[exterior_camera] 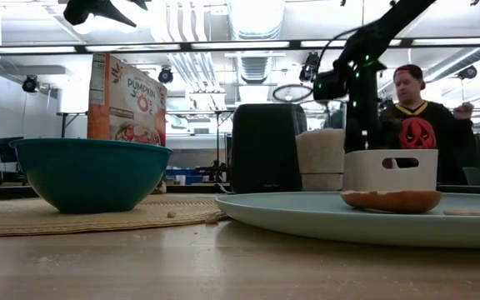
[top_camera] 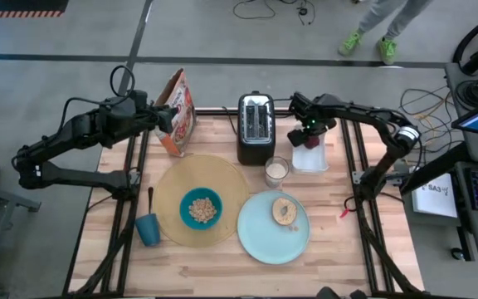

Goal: Arrange a breakfast setting
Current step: Put the red apple on the light blue plate

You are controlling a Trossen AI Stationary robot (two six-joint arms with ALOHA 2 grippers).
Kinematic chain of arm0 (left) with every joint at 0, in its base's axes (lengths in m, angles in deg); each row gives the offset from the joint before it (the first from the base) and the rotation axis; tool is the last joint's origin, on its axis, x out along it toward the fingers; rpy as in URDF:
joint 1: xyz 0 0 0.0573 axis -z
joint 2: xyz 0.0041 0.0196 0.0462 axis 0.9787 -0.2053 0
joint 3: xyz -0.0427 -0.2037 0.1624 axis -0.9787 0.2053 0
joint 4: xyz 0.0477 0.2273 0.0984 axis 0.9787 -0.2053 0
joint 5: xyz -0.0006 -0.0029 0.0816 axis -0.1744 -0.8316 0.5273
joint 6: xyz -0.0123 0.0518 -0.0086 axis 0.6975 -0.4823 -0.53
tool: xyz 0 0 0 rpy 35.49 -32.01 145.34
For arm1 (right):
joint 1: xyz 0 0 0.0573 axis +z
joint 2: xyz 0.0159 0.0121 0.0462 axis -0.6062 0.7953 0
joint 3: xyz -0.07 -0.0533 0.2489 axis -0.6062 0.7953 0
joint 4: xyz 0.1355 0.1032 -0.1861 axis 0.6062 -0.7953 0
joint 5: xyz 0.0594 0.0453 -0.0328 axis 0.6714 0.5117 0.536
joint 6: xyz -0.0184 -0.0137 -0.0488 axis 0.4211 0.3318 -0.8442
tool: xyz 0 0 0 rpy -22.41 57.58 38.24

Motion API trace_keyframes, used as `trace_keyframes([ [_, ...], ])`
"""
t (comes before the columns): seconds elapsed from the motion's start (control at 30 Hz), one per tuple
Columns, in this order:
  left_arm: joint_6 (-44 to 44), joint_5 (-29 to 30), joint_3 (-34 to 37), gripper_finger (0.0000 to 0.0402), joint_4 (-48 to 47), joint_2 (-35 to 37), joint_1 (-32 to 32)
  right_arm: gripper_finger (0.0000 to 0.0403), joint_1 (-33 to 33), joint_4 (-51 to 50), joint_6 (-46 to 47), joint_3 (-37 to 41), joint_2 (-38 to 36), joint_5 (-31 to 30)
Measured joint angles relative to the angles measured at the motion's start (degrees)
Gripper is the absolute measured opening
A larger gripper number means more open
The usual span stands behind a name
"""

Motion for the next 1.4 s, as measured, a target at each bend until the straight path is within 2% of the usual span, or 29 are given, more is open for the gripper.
trace_keyframes([
  [0.23,1.49,-0.10,0.00,0.0187,0.00,0.00,0.02,0.0229,0.71,-6.66,3.77,-4.91,-9.21,0.29],
  [0.4,0.82,-1.48,0.00,0.0187,-0.07,0.00,0.67,0.0228,6.03,-11.89,13.35,-9.19,-18.57,1.29],
  [0.53,-0.65,-2.32,0.00,0.0187,-0.09,0.00,3.84,0.0229,16.46,-12.19,27.57,-10.23,-25.87,3.41],
  [0.63,-0.74,-4.28,0.00,0.0187,-0.20,0.02,8.87,0.0229,29.58,-11.13,41.23,-9.91,-28.99,1.48],
  [0.7,0.46,-5.40,0.00,0.0187,-0.50,0.09,13.80,0.0229,40.34,-9.95,50.39,-9.27,-29.34,-2.90],
  [0.8,2.60,-5.53,0.00,0.0187,-1.53,0.08,22.80,0.0230,55.91,-8.34,63.66,-8.89,-26.58,-8.71],
  [0.87,4.35,-4.61,0.00,0.0187,-1.43,-0.11,29.26,0.0230,64.33,-8.15,71.43,-8.89,-23.16,-10.26],
  [1.0,10.35,2.05,0.00,0.0184,-1.41,-1.14,41.79,0.0230,75.12,-8.14,84.63,-8.89,-13.95,-9.21],
  [1.1,16.18,6.37,0.00,0.0177,-1.40,-2.30,48.54,0.0230,78.34,-8.18,89.10,-9.02,-6.65,-5.66],
  [1.17,20.17,7.15,0.00,0.0173,-1.41,-3.47,51.43,0.0230,79.09,-7.67,89.09,-9.52,-2.29,-3.61],
  [1.3,30.15,6.62,0.00,0.0166,-3.39,-6.46,53.71,0.0230,78.71,-7.22,84.20,-11.12,4.82,-1.14],
  [1.4,39.84,2.32,0.00,0.0163,-9.01,-8.97,53.78,0.0230,77.55,-7.16,79.50,-12.10,7.84,-0.77],
])
